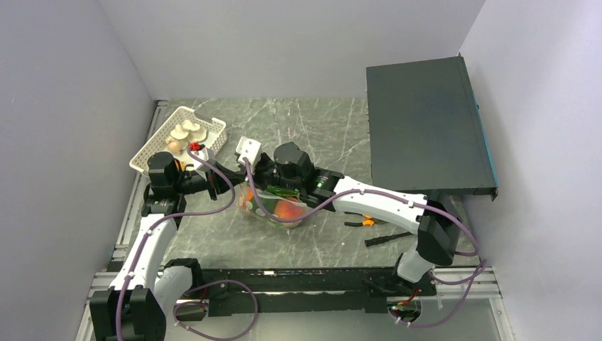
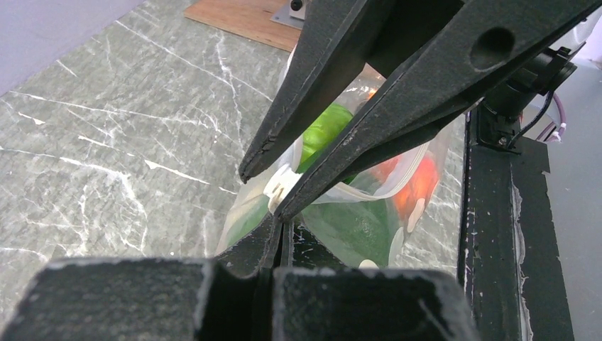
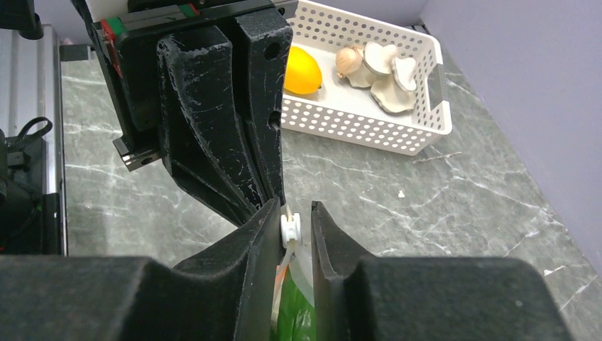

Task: Place the food in the zip-top bag and seal the zipper
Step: Zip the zipper food storage bag at the center of the board.

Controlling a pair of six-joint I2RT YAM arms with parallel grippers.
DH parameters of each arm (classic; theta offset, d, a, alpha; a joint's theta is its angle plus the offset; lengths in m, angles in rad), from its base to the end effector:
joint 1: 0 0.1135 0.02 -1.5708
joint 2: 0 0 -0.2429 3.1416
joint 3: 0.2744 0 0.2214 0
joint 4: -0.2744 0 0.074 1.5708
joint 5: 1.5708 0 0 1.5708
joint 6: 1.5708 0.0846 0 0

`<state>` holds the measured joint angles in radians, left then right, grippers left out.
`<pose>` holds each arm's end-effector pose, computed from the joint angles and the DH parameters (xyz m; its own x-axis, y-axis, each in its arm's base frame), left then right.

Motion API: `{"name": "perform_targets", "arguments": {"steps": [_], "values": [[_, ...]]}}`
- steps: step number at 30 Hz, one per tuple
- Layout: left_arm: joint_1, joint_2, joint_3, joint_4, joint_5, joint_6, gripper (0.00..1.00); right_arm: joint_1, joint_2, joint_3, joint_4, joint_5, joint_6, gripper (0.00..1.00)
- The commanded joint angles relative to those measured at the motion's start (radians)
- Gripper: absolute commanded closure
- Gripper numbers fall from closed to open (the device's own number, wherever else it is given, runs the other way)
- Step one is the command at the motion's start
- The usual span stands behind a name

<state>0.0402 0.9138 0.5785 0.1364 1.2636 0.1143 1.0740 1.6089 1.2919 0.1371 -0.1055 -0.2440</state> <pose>0.1933 -0.0729 0.2727 -0.0910 0.0309 -0.9954 0.9380 0.3384 -0.0753 0.1857 0.3612 0.3185 0.1404 -0.2451 -0.9593 -0.9168 0.3336 -0.2194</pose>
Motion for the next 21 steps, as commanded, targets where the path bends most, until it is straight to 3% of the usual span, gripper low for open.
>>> {"name": "perform_targets", "arguments": {"steps": [1,7,9,12,17,21], "values": [[0.006,-0.003,0.040,0.062,0.051,-0.007,1.00,-0.015,-0.014,0.029,-0.008,-0.013,0.014,0.75],[0.007,-0.004,0.038,0.068,0.057,-0.010,1.00,-0.025,-0.023,0.010,-0.008,-0.004,0.024,0.78],[0.010,-0.004,0.038,0.072,0.055,-0.013,1.00,-0.026,-0.019,0.024,-0.021,-0.023,0.028,0.83],[0.010,-0.004,0.037,0.076,0.056,-0.018,1.00,-0.027,-0.018,0.031,-0.025,-0.034,0.028,1.00],[0.018,-0.031,0.007,0.136,0.028,-0.049,1.00,-0.033,-0.019,0.037,-0.067,-0.027,0.009,1.00],[0.043,-0.024,-0.027,0.269,0.013,-0.154,1.00,-0.093,-0.042,0.057,-0.149,-0.160,0.037,1.00]]}}
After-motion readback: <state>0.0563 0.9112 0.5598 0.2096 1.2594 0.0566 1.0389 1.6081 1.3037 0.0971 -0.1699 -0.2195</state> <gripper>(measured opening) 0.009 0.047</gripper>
